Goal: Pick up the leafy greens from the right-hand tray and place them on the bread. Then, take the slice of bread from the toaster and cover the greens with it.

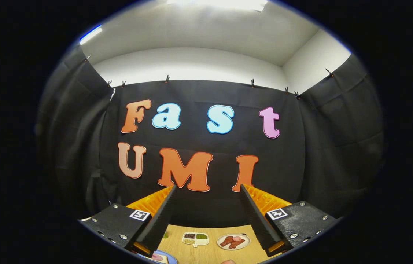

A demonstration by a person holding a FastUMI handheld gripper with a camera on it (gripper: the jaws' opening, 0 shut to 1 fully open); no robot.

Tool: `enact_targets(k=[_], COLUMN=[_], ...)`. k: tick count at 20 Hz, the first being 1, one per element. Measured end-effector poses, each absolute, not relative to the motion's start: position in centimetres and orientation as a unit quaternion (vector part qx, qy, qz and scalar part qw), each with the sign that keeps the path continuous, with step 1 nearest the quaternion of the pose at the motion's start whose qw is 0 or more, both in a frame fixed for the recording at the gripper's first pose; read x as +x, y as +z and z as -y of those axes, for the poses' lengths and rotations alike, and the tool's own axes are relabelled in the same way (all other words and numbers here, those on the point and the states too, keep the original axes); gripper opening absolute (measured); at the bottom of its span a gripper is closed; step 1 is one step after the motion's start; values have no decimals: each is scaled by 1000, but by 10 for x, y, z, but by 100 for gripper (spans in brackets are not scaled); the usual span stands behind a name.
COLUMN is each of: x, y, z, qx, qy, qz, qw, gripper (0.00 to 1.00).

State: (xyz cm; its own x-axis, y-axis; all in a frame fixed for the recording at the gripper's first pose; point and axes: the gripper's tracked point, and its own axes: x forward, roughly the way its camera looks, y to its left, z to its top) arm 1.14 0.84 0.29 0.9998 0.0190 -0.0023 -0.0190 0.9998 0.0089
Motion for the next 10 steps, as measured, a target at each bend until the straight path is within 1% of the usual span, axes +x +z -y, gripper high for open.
enact_targets(k=[10], x=[18], y=[-13], z=[-8], qx=[9], qy=[16], qz=[-20], qw=[1000], gripper=[100])
